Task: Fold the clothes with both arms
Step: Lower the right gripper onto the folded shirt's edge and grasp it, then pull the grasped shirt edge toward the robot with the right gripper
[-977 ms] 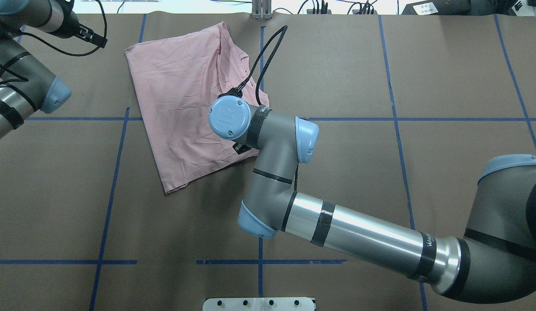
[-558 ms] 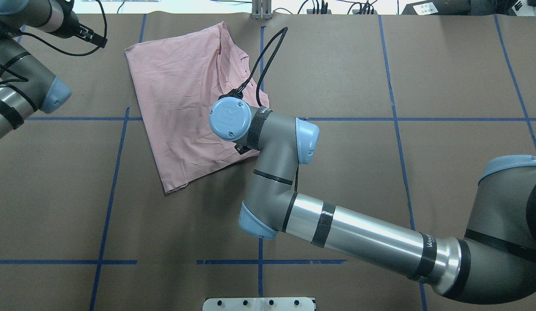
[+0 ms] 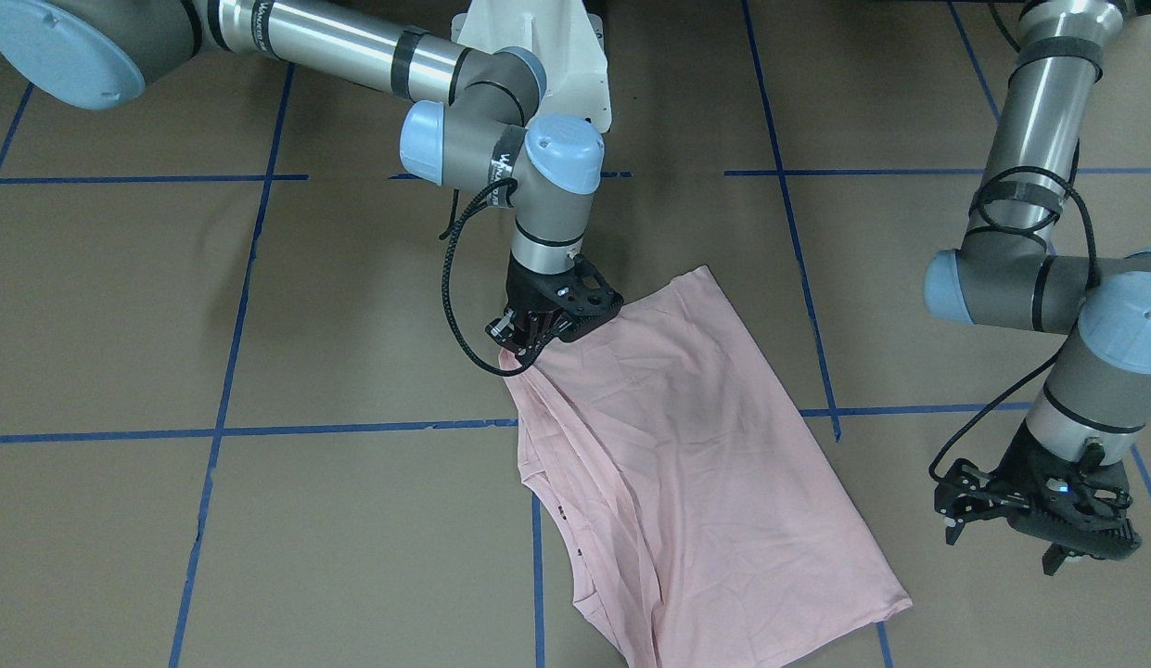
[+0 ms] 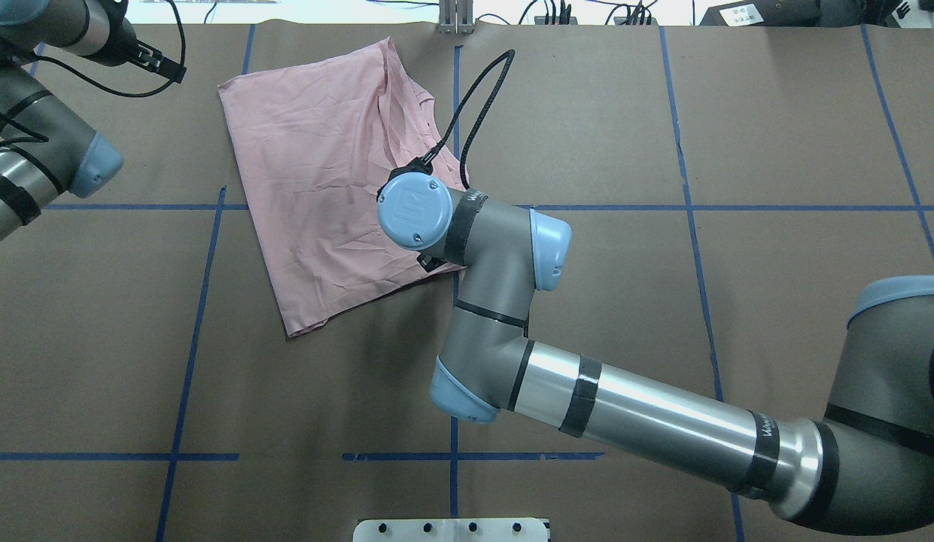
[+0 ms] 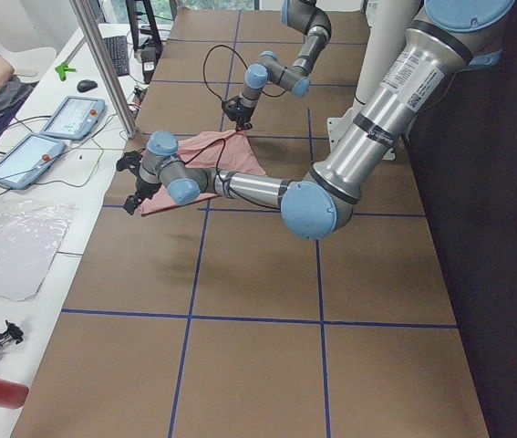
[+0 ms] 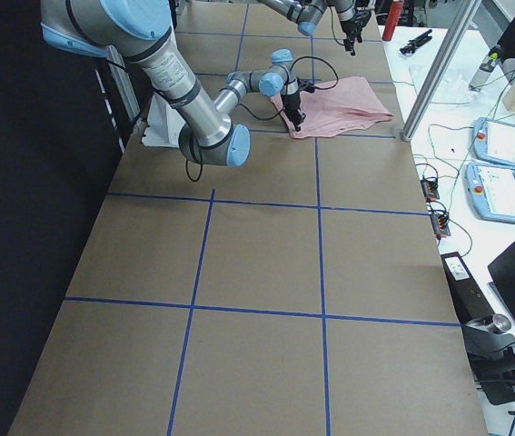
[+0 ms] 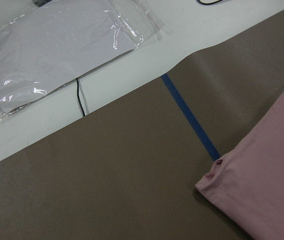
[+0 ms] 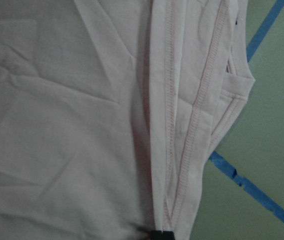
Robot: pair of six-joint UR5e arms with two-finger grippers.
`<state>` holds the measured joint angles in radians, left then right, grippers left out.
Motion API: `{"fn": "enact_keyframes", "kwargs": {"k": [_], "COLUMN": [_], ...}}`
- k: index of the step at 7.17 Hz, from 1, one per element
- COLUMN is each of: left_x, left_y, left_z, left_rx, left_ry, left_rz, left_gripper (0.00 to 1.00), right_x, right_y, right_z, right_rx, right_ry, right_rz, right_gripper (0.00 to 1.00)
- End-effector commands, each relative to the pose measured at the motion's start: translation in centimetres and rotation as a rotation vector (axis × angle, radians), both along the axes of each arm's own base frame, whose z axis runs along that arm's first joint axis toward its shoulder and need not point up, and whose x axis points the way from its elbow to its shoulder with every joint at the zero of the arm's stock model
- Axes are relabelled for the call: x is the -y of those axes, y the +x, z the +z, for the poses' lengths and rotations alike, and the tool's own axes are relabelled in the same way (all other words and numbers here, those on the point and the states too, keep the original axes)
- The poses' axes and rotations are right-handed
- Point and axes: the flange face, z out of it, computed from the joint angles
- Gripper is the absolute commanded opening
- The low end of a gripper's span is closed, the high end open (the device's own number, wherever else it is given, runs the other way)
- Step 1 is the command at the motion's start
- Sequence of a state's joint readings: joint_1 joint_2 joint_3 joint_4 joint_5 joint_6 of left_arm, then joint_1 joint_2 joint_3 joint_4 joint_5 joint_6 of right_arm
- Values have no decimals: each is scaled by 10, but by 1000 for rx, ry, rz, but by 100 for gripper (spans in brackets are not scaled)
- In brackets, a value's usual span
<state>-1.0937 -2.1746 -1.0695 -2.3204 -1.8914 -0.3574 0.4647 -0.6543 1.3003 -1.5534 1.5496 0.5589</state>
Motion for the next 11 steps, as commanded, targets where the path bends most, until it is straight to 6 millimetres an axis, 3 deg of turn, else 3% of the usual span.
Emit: {"fn": "enact_keyframes", "kwargs": {"k": [1, 2, 3, 4, 6, 9, 11], "left_x": [-2, -3, -3, -3, -6, -19, -19], "left_y": [-1, -1, -1, -1, -3, -8, -8], "left_z": [-2, -3, -3, -3, -3, -1, -1], "left_rx": [-2, -2, -2, -2, -5, -25, -25], "left_ry": [3, 5, 5, 3, 8, -1, -1], "left_rz": [0, 0, 0, 0, -1, -17, -17], "left_gripper": [100, 100, 100, 100, 100, 100, 100], "right_x": [-10, -11, -11, -6, 17, 16, 22], "right_y": [22, 24, 24, 28, 67, 63, 47], "right_z": [42, 44, 40, 38, 14, 6, -3], "right_rx": [-16, -13, -4, 2, 104, 337, 372], "right_ry": [-5, -7, -8, -8, -81, -477, -598], "right_rz": [-1, 3, 9, 18, 75, 503, 649], "right_gripper": [0, 0, 46, 99, 100, 97, 91]}}
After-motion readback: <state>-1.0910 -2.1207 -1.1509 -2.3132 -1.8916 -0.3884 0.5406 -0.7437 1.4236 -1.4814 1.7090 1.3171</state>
